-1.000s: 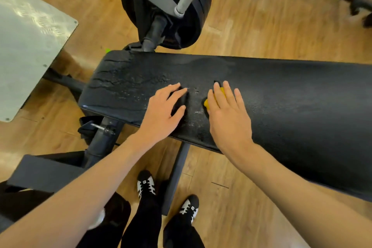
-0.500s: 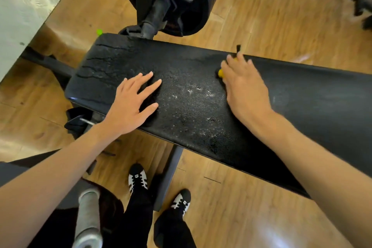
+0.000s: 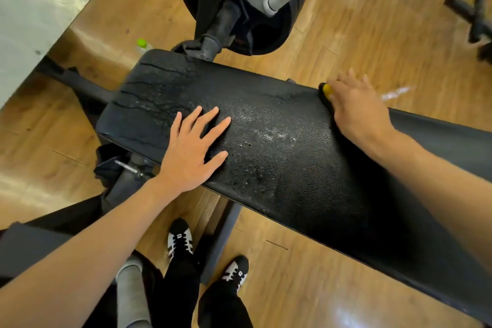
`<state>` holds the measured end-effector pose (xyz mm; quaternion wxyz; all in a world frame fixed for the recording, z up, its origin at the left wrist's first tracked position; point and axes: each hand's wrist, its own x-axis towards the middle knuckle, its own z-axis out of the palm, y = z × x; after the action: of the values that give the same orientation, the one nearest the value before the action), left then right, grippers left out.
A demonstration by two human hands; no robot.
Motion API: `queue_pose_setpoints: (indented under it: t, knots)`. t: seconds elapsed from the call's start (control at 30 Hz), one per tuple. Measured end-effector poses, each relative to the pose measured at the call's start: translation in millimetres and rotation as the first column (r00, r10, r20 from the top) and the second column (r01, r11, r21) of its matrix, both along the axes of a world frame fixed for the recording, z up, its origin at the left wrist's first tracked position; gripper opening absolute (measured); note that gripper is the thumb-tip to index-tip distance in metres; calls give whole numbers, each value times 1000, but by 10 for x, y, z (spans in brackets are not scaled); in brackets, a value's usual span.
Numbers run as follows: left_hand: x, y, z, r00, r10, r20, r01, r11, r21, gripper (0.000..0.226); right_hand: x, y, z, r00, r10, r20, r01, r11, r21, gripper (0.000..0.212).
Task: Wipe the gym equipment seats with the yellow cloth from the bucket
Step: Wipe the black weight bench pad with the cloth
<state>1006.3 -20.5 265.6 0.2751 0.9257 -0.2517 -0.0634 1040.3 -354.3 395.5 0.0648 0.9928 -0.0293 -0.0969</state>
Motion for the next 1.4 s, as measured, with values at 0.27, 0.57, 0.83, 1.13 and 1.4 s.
queue_pose_setpoints:
  t: [0.27,0.57,0.83,1.13,1.4]
  knots:
    - [20,27,-25,1000,-7,1,7,999,48,65,-1662,911,176,972,231,-32,-226,967,115,57]
    - [11,22,-28,1000,-6,7,5,999,53,66,-133,320,20,989,147,-23,-146,988,57,35]
    - [-2,35,-49,1000,-12,-29,14,998,63,60,-1295,1359,-227,965,256,49,-260,958,120,56]
    - [0,15,-44,999,13,-34,-11,999,45,58,-175,462,-182,916,396,-65,-382,909,166,50]
    - [-7,18,-60,999,25,-35,-24,999,28,58,-882,1152,-255,984,167,61,-175,969,175,57]
